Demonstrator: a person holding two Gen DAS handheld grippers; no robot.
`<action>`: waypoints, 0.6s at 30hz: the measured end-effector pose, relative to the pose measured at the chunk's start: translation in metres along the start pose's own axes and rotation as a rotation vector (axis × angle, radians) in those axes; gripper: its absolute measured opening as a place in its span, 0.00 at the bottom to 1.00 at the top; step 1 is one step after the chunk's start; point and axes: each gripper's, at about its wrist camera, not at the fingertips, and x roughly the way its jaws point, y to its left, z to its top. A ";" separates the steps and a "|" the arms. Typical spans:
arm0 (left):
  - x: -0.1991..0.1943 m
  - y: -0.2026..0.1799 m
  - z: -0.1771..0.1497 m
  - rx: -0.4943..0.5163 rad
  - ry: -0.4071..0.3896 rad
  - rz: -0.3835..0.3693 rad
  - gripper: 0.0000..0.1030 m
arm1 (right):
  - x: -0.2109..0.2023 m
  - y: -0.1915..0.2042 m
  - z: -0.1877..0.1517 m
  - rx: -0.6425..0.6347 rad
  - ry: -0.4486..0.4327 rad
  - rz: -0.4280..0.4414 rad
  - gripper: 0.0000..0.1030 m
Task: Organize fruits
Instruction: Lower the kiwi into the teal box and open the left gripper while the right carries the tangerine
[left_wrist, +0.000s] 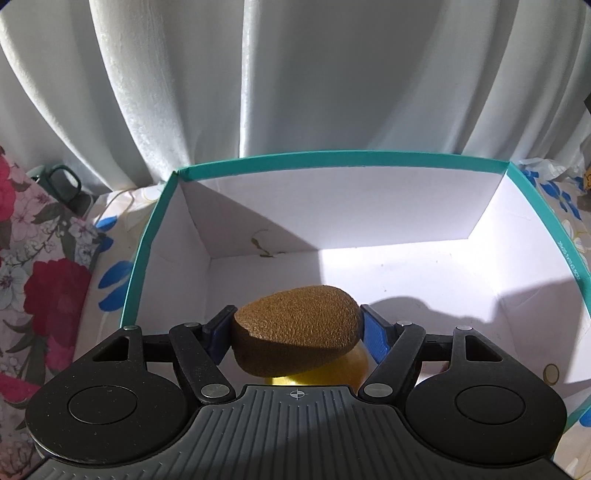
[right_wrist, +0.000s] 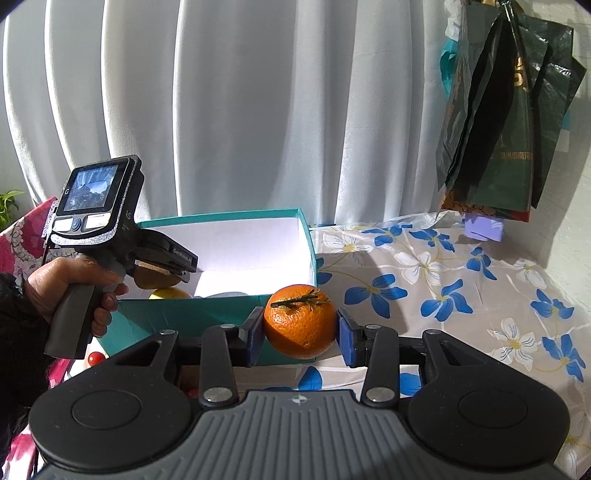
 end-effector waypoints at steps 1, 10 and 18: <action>0.001 0.000 0.001 0.003 0.005 0.005 0.73 | 0.001 0.000 0.000 0.000 -0.001 0.000 0.39; -0.018 0.001 0.001 -0.019 -0.038 -0.029 0.95 | -0.001 -0.001 0.003 -0.006 -0.016 -0.006 0.39; -0.075 0.022 -0.017 -0.071 -0.104 0.001 0.97 | -0.006 -0.003 0.009 -0.007 -0.047 -0.020 0.39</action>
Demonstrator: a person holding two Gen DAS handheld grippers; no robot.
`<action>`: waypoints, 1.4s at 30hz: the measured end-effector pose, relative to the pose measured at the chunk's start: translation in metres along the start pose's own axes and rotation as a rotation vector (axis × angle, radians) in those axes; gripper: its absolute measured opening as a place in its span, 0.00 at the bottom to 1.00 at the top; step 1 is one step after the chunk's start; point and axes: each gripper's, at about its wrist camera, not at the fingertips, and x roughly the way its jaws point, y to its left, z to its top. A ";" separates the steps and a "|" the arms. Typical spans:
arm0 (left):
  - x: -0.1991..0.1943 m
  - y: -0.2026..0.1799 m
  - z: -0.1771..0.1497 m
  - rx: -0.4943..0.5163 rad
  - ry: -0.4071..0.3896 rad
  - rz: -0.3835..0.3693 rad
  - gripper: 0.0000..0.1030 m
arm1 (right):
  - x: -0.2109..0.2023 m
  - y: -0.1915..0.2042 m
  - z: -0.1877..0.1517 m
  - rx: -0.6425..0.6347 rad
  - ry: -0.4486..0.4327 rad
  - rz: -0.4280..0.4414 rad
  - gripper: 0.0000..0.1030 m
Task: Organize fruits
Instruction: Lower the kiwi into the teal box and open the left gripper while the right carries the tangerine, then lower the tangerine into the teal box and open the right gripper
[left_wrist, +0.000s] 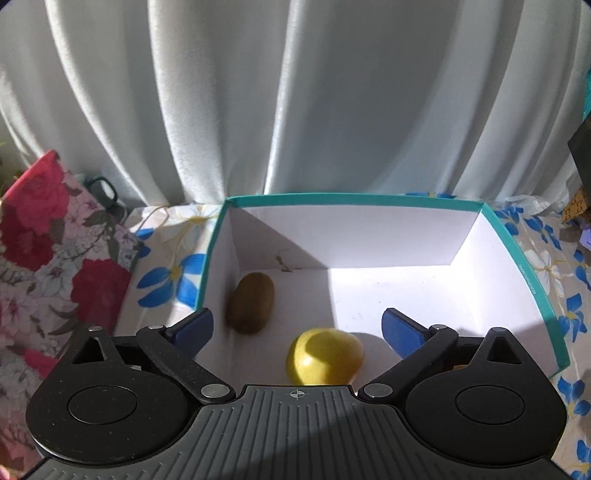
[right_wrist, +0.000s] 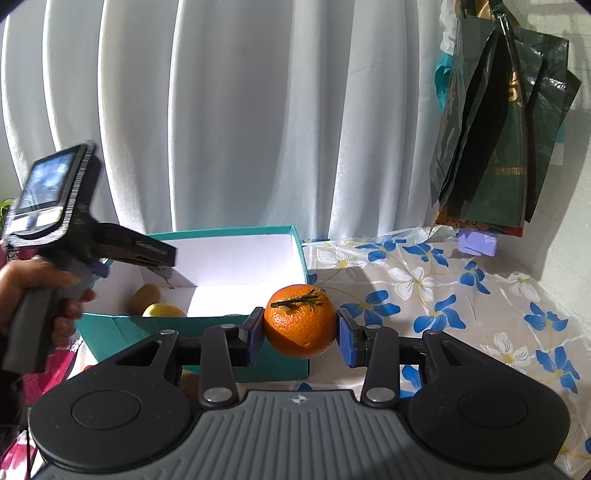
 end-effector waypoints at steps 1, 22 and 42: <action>-0.006 0.005 -0.003 -0.012 -0.004 0.005 0.97 | 0.000 0.000 0.001 -0.001 -0.003 0.000 0.39; -0.064 0.059 -0.058 -0.128 -0.002 0.011 0.98 | 0.048 0.018 0.022 -0.067 -0.015 0.069 0.39; -0.069 0.085 -0.112 -0.165 0.120 0.069 0.98 | 0.140 0.025 0.007 -0.084 0.147 0.087 0.39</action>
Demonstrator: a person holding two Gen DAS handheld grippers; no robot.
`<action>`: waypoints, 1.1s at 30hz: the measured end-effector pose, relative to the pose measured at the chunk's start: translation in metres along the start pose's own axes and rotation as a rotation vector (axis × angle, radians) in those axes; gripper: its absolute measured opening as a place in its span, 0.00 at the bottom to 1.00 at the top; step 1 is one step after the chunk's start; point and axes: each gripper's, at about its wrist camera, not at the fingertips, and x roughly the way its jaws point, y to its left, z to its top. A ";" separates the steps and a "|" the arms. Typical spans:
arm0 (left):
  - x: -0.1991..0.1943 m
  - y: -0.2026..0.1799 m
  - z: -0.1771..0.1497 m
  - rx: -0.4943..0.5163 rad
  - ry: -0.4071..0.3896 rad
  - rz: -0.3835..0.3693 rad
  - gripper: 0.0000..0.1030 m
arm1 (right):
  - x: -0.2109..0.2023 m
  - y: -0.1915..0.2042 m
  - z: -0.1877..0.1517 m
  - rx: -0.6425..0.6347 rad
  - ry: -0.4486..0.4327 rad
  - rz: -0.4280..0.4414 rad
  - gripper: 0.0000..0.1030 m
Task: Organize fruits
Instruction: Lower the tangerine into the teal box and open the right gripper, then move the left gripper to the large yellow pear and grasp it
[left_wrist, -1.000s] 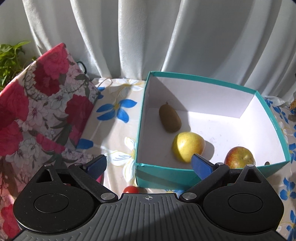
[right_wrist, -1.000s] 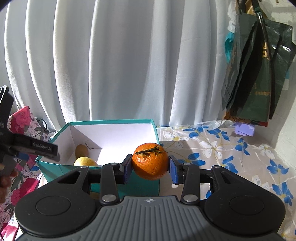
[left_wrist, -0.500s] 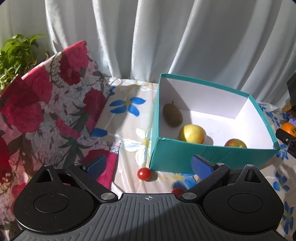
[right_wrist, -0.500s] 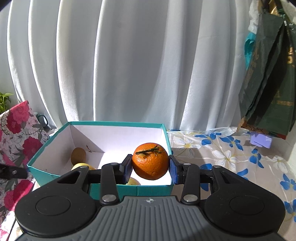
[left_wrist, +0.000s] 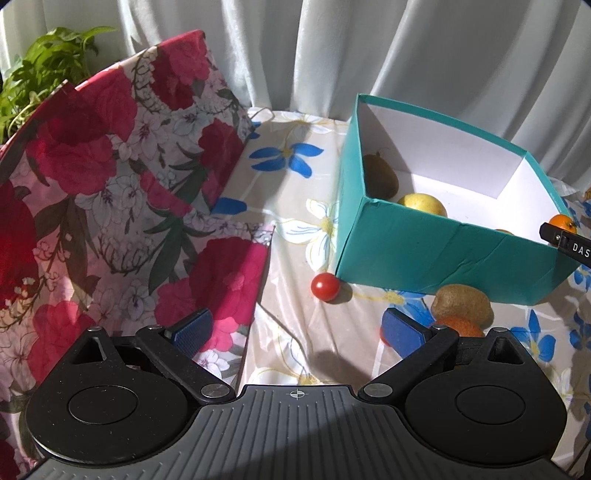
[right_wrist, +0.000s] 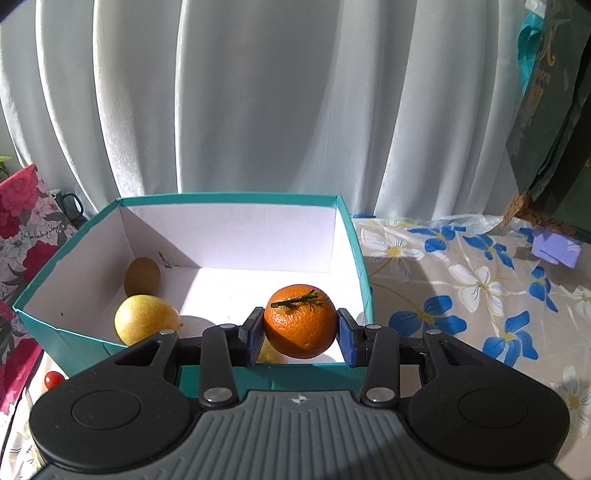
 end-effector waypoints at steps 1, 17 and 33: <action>0.001 0.000 -0.001 0.002 0.004 0.000 0.98 | 0.000 0.001 0.000 -0.004 -0.008 -0.003 0.39; 0.007 -0.013 -0.021 0.092 0.034 -0.048 0.98 | -0.039 0.013 0.008 -0.074 -0.138 -0.044 1.00; -0.001 -0.051 -0.047 0.258 0.029 -0.098 0.98 | -0.096 0.016 -0.027 -0.014 0.013 -0.105 1.00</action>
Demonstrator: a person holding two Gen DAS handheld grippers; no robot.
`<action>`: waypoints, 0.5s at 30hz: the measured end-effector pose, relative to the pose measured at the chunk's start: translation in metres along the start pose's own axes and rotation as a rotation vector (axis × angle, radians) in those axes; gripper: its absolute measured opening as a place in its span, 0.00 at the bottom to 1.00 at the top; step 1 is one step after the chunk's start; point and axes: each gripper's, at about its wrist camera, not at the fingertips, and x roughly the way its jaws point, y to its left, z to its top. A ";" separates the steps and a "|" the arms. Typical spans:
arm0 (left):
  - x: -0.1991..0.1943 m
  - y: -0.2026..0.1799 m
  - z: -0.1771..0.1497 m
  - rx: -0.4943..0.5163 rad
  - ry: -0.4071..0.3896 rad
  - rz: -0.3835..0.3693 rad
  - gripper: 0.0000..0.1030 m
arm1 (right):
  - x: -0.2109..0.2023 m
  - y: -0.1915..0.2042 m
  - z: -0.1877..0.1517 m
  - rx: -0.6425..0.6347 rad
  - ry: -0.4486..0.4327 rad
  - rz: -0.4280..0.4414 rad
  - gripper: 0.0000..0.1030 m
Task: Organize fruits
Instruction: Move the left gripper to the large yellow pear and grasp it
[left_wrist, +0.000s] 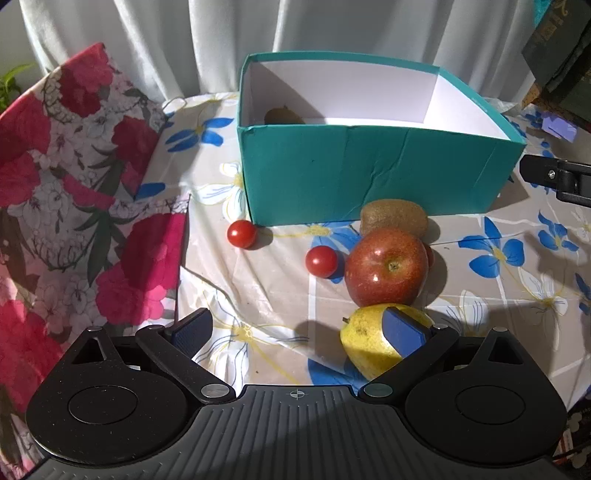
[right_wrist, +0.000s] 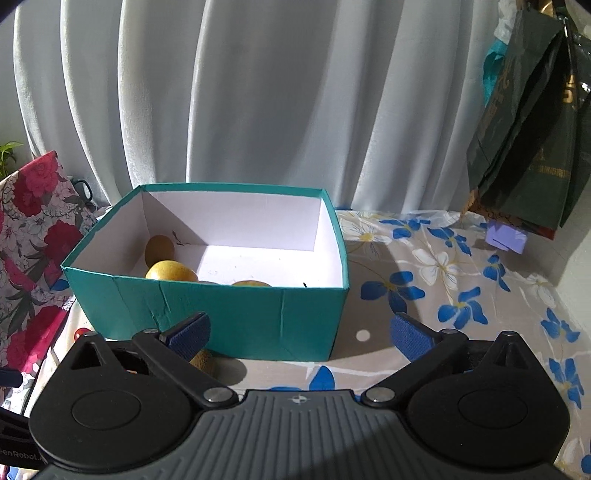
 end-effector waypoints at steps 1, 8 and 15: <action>-0.001 -0.003 0.000 0.013 -0.007 0.001 0.98 | -0.002 -0.002 -0.002 0.002 0.002 -0.011 1.00; -0.010 -0.023 -0.008 0.078 -0.050 -0.004 0.98 | -0.013 -0.017 -0.017 0.028 0.024 -0.050 1.00; -0.015 -0.031 -0.017 0.097 -0.066 -0.014 0.98 | -0.023 -0.025 -0.024 0.043 0.023 -0.041 1.00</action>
